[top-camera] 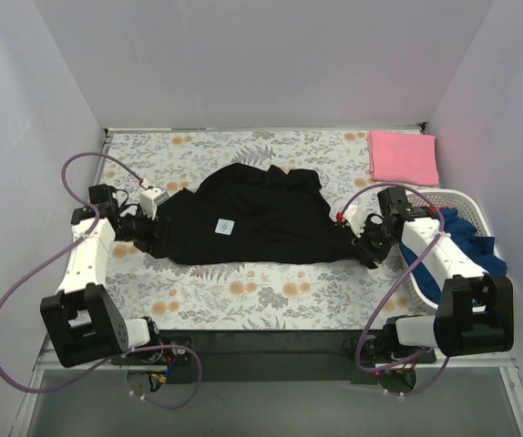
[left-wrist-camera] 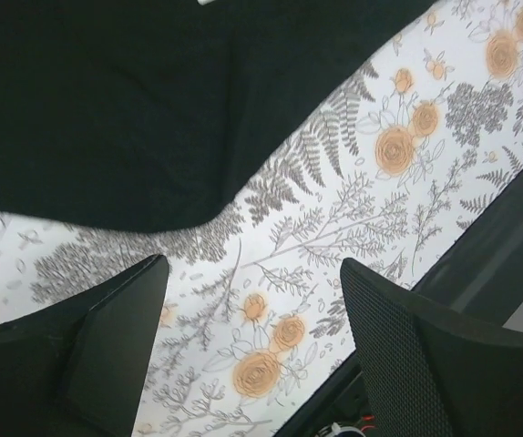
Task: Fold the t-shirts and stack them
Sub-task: Flatten the tshirt out
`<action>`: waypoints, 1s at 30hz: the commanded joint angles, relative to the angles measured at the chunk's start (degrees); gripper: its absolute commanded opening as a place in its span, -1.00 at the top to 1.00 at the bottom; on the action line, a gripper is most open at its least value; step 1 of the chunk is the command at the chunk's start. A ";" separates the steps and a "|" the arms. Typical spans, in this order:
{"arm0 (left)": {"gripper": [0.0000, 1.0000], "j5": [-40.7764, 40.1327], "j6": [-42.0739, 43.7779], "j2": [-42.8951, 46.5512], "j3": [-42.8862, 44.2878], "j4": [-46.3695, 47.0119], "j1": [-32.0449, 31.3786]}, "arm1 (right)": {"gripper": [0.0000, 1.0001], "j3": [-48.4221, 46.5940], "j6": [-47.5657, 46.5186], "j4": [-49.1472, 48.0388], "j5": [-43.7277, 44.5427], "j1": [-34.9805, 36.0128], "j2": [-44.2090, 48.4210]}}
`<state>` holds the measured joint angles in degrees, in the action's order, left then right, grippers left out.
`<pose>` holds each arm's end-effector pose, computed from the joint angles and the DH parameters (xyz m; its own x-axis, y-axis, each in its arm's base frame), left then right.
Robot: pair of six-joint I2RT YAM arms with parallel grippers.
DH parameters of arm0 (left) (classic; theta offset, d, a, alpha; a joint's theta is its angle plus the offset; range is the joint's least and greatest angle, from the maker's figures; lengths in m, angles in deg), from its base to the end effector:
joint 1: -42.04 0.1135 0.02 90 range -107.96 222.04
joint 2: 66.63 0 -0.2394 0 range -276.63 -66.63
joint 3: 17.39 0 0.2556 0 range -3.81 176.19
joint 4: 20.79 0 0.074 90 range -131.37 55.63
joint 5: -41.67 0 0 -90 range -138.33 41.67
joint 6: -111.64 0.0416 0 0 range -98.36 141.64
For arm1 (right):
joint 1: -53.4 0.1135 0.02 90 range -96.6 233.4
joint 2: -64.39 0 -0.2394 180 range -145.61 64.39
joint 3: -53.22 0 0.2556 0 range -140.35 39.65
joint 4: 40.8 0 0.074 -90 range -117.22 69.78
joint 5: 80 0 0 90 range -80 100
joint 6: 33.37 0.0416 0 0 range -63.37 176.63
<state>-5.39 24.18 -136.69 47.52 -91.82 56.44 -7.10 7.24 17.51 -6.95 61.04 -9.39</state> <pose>0.2181 0.0267 0.2142 -0.9407 -0.2080 -0.2680 0.0173 0.7595 -0.6503 0.2336 0.0436 0.1758 -0.4476 -0.7927 -0.4138 -0.8563 0.5133 -0.0573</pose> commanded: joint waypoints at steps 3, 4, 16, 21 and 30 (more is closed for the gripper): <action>-0.44 4.61 2.92 -8.68 8.51 1.88 -3.57 | 0.97 -4.41 -2.21 -2.10 -0.19 0.01 -2.24; -0.42 3.65 0.03 -10.25 8.87 3.12 -6.19 | 0.97 -4.50 -2.29 -2.02 -0.10 0.01 -2.25; -0.32 6.90 -6.33 -29.50 25.47 16.05 -34.40 | 0.97 -8.37 -2.64 3.08 -6.17 1.67 1.97; -0.04 5.23 -3.96 -39.77 33.21 18.69 -41.45 | 0.97 -7.49 -3.61 4.14 -5.99 2.38 3.72; -0.15 12.50 -1.31 -44.64 38.51 20.60 -48.32 | 0.97 -7.66 -5.37 7.12 -6.87 4.92 7.68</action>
<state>0.49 20.95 -184.62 84.43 -74.18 8.85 -13.43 3.83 21.82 -11.65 64.64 -3.97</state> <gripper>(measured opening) 0.562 0.022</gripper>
